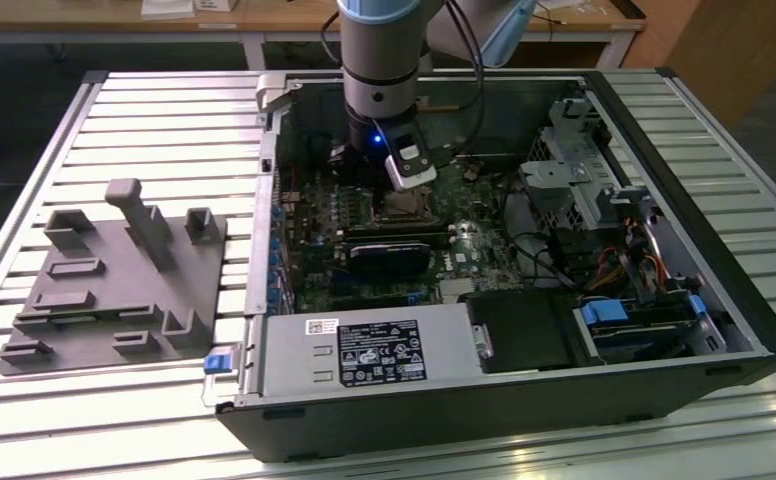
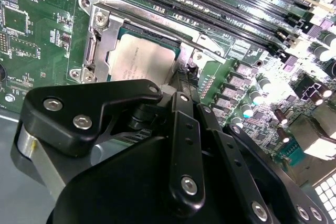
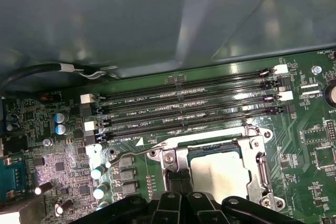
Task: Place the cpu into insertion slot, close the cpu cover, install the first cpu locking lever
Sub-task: 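Close the cpu cover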
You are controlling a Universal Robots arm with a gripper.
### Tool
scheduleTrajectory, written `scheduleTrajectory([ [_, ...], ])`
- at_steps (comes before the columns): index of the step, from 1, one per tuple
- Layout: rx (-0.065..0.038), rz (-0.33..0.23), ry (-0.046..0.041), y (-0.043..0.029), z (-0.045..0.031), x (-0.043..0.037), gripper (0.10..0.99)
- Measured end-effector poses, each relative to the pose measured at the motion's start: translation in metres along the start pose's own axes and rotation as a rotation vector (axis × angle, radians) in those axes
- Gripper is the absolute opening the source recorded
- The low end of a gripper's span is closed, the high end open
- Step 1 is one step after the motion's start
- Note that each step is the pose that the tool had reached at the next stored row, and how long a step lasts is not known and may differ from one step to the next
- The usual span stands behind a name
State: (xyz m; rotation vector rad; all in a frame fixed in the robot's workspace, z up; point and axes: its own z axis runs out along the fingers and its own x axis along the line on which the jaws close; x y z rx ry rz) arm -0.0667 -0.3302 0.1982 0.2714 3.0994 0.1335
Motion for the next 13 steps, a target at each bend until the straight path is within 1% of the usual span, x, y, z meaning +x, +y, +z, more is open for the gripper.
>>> scheduleTrajectory([
  [9,0.000,0.000,-0.0002,0.0002,0.0000,-0.0010,0.106],
  [13,0.000,0.000,-0.0001,0.0004,-0.0028,-0.0011,0.106],
])
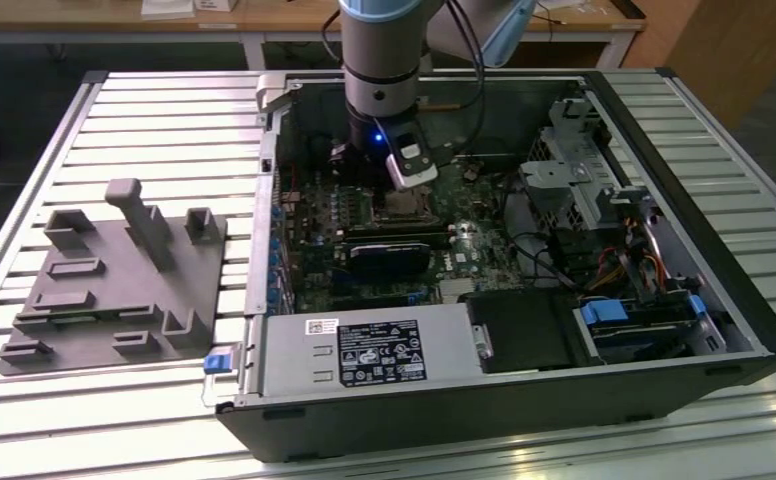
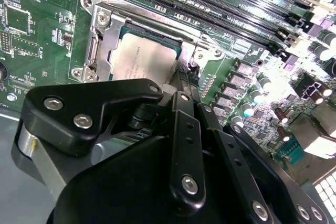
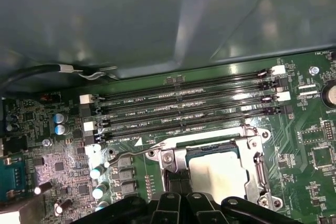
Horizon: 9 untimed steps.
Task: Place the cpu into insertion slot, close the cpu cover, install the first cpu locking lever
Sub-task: 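Close the cpu cover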
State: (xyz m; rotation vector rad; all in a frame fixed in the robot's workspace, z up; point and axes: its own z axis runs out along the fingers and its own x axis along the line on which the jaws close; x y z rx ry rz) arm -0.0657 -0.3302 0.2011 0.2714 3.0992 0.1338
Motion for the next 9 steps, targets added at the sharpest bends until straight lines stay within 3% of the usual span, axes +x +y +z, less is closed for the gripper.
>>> scheduleTrajectory([
  [9,0.000,0.000,0.0000,0.0009,-0.0104,-0.0002,0.106],
])
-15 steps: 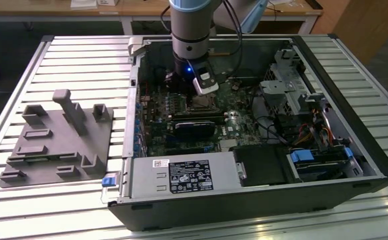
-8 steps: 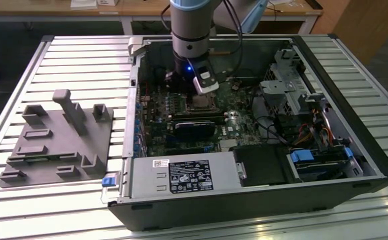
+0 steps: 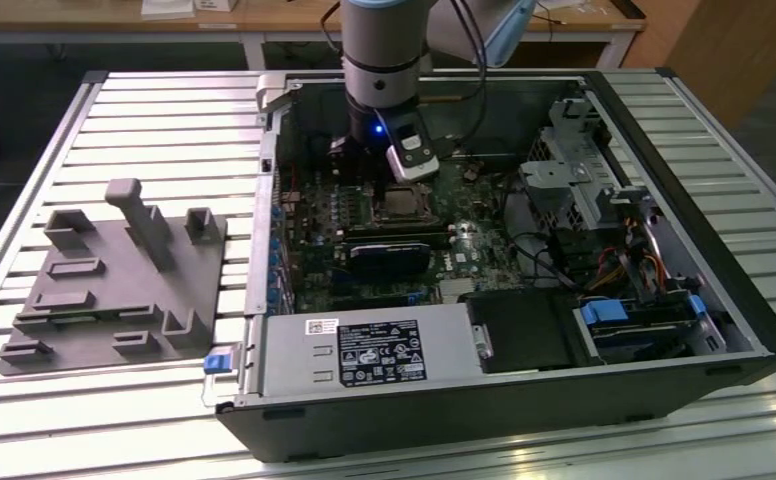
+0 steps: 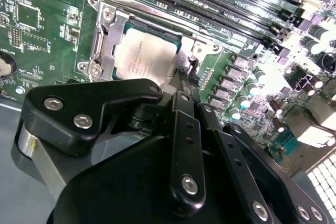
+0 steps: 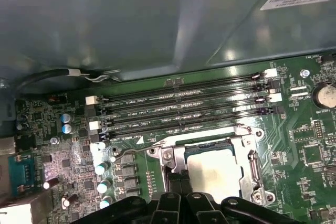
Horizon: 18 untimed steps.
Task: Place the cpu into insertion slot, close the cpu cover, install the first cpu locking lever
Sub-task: 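Close the cpu cover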
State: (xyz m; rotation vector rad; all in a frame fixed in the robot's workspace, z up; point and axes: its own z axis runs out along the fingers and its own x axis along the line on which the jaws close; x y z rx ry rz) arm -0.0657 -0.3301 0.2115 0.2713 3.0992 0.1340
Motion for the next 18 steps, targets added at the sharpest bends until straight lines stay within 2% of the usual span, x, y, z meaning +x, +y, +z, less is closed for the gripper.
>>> scheduleTrajectory([
  [5,0.000,0.000,0.0002,0.0004,0.0000,-0.0023,0.106],
  [12,0.000,0.000,0.0002,0.0032,0.0006,-0.0183,0.106],
  [18,0.000,0.000,0.0002,0.0046,0.0009,-0.0268,0.106],
])
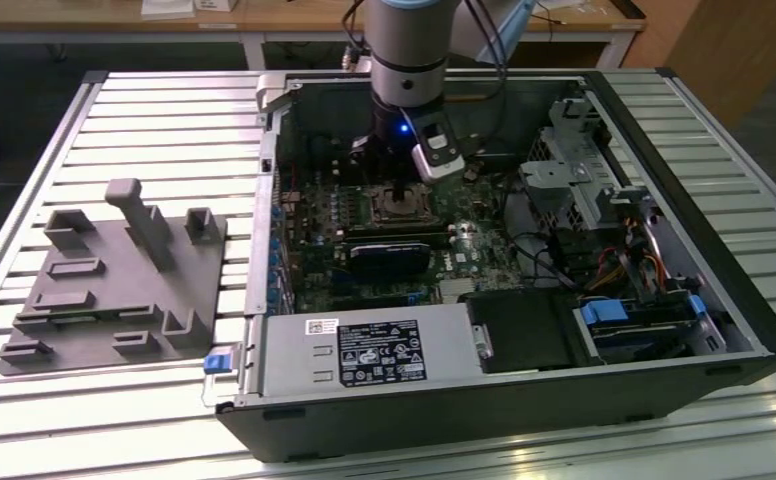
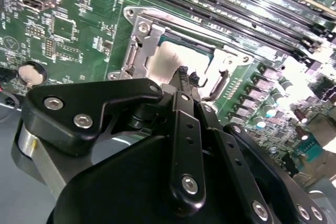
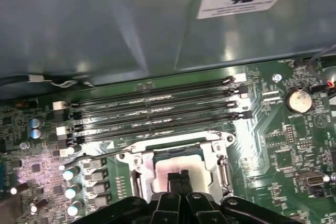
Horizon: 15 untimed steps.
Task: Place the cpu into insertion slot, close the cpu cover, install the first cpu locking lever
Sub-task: 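Close the cpu cover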
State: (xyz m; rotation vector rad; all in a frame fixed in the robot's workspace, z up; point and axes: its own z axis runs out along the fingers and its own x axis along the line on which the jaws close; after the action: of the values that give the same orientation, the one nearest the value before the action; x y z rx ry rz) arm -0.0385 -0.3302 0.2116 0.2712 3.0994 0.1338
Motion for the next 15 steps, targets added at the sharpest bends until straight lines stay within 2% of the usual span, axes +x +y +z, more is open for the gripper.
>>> scheduleTrajectory([
  [4,0.001,-0.004,0.0004,0.0002,-0.0003,-0.0005,0.106],
  [7,0.003,-0.005,-0.0001,0.0004,-0.0032,-0.0006,0.106],
  [12,0.012,-0.005,-0.0017,0.0013,-0.0129,-0.0008,0.106],
  [15,0.014,-0.005,-0.0021,0.0018,-0.0188,-0.0009,0.106],
])
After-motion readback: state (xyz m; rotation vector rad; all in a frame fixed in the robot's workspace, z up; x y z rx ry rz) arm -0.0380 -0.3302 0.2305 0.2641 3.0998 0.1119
